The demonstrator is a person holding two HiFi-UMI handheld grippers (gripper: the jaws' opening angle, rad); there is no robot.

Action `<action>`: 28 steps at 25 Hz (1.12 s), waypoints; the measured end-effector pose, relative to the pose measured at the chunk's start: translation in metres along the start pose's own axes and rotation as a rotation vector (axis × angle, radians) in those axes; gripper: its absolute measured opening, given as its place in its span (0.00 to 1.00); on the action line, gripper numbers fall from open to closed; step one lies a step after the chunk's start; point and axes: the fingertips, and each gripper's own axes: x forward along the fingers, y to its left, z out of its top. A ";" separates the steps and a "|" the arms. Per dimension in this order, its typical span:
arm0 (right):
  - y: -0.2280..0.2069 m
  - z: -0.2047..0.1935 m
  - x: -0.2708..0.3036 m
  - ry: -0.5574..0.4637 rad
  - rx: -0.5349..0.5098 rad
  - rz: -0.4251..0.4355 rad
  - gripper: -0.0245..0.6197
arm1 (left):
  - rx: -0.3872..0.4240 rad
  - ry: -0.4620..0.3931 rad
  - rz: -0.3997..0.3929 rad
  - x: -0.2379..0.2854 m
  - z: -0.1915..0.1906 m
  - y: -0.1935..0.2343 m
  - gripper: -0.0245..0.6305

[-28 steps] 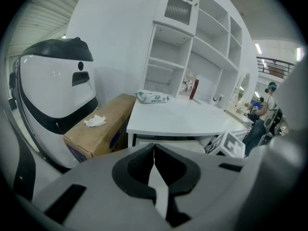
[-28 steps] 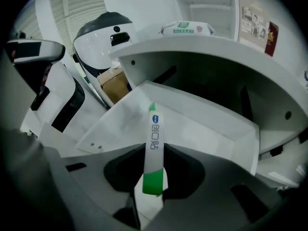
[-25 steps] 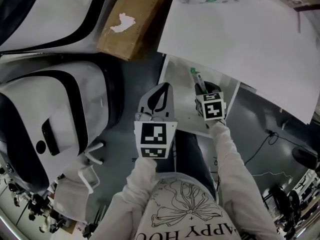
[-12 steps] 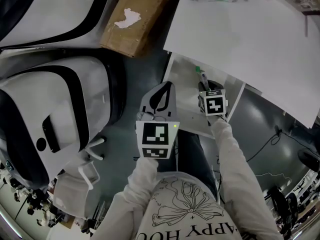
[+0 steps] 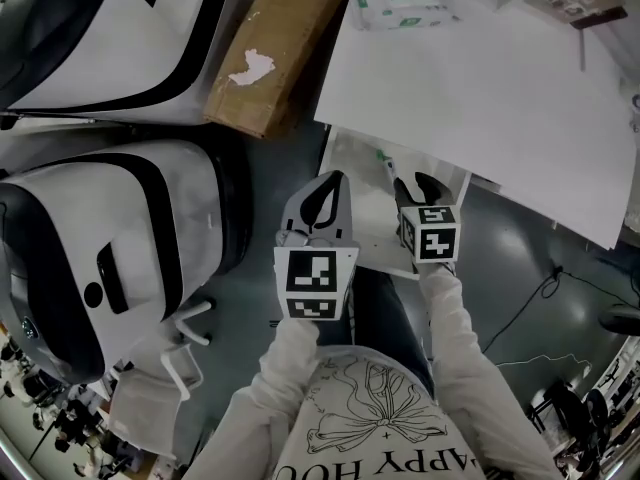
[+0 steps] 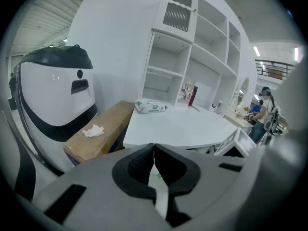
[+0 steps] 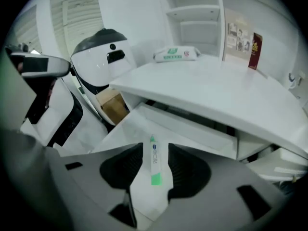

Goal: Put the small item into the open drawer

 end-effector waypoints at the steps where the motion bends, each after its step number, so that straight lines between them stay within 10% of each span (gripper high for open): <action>1: 0.001 0.009 -0.014 -0.031 0.009 -0.007 0.28 | 0.006 -0.011 -0.002 -0.003 0.007 -0.004 0.05; 28: -0.041 0.180 -0.314 -0.729 0.114 -0.236 0.12 | 0.161 -0.392 -0.080 -0.092 0.199 -0.103 0.05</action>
